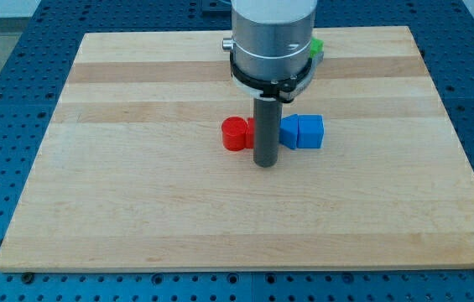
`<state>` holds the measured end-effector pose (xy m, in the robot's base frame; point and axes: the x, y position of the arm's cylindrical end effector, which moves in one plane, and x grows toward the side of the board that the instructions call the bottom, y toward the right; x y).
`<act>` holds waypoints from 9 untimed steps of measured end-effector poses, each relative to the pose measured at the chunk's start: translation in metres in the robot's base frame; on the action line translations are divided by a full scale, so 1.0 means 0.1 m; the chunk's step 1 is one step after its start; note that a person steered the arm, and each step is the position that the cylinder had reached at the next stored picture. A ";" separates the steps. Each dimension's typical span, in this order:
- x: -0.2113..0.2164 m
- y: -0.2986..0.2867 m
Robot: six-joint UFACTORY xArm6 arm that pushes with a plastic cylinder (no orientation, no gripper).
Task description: Push the blue blocks diagonally to the red blocks
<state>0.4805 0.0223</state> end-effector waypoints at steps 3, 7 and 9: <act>-0.06 0.82; -0.37 0.70; -0.53 0.33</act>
<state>0.4278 0.0558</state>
